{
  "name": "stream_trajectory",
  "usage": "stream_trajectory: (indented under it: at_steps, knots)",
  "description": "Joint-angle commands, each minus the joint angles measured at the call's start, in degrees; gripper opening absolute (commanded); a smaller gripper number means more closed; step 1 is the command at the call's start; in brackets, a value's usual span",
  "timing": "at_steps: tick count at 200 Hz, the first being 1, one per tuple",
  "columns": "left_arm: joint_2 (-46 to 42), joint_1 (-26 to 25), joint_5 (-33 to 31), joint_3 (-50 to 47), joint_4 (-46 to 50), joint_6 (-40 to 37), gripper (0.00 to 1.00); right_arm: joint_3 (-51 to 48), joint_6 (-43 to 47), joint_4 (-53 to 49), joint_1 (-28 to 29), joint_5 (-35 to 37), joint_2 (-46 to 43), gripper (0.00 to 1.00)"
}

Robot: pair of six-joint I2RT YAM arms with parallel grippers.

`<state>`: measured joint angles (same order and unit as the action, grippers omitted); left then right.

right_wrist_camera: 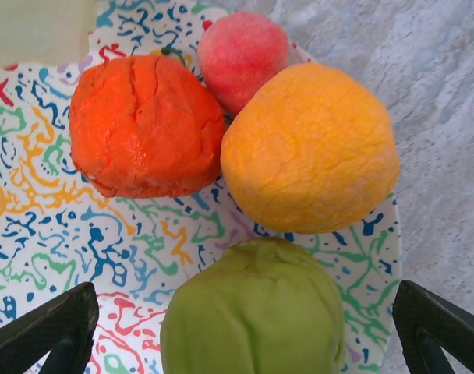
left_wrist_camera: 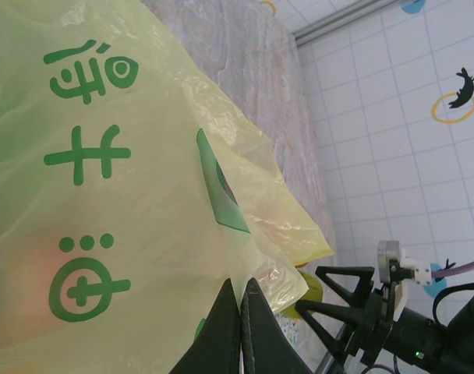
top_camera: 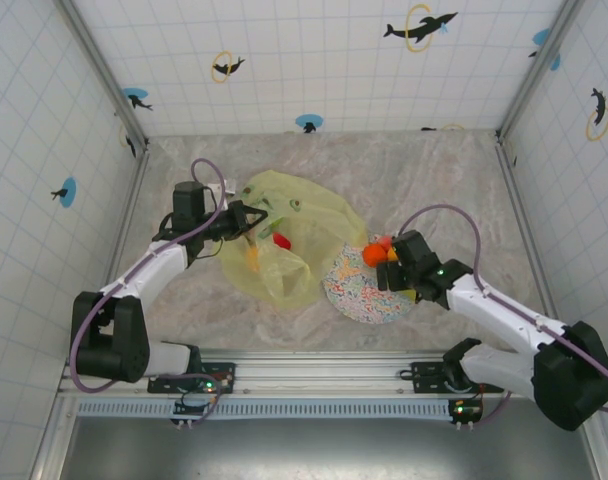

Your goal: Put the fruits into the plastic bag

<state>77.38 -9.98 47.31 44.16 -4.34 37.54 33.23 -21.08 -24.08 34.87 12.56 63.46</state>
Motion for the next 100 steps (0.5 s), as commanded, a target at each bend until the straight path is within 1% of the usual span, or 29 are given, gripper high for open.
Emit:
stream_trajectory:
  at_steps: [1,34,54,84,100]
  knots:
    - [-0.5,0.0,-0.2,0.6,0.8,-0.5,0.00,-1.6,-1.1,0.7,0.5,-1.4,0.4,0.99]
    - [-1.4,0.0,-0.7,0.6,0.8,-1.1,0.00,-3.1,-1.5,2.5,2.0,-1.6,0.4,0.98]
    - [-1.0,0.1,-0.2,0.7,0.7,-1.0,0.00,-2.8,-0.9,2.0,3.5,0.5,1.6,0.97]
    - [-0.8,0.1,-0.1,0.5,0.0,-1.2,0.00,-1.4,0.5,-0.7,5.8,6.4,4.5,0.97]
    - [-0.4,0.0,-0.3,0.4,-0.4,-1.4,0.00,-0.9,1.9,-1.1,6.7,7.6,5.7,0.97]
